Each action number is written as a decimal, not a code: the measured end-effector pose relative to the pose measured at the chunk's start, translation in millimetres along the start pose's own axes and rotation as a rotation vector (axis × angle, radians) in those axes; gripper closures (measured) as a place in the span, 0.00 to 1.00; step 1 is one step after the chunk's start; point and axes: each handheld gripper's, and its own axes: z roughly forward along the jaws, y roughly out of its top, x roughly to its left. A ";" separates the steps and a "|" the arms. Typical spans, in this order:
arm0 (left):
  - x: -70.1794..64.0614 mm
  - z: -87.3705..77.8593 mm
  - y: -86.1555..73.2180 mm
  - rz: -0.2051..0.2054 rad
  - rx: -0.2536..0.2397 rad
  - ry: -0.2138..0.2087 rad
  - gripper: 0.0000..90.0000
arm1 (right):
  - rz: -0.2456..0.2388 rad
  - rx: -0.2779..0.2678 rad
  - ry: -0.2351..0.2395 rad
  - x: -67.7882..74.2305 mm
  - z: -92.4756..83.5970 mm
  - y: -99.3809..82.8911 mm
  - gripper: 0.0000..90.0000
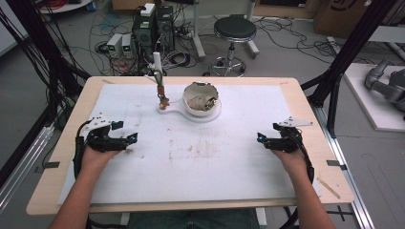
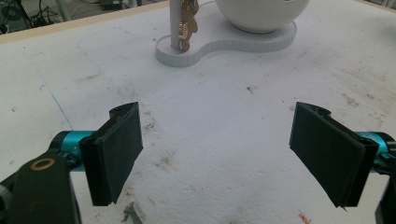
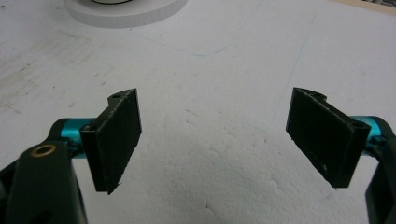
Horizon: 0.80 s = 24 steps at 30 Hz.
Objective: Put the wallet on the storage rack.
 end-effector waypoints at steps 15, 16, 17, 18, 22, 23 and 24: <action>0.9 -1.4 0.2 0.004 0.000 0.003 0.19 | -0.004 0.001 0.007 0.1 2.0 0.0 0.20; 1.0 -1.6 0.0 -0.001 -0.001 0.005 0.19 | -0.003 0.001 0.008 -0.1 2.3 -0.1 0.20; 0.8 -1.7 -0.1 -0.003 -0.002 0.007 0.19 | -0.003 0.005 0.009 -0.1 2.6 -0.3 0.20; 0.8 -1.8 -0.1 -0.001 0.000 0.005 0.19 | -0.004 0.006 0.010 0.1 3.2 -0.4 0.20; 0.2 -2.1 0.0 0.000 -0.002 0.004 0.19 | -0.005 0.009 0.011 0.5 3.9 0.0 0.20; 0.0 -2.2 -0.3 0.004 0.002 0.003 0.19 | -0.006 0.009 0.014 0.5 4.3 0.0 0.20; -0.4 -2.4 -0.7 0.003 0.004 0.003 0.19 | -0.003 0.009 0.014 0.7 4.9 0.1 0.20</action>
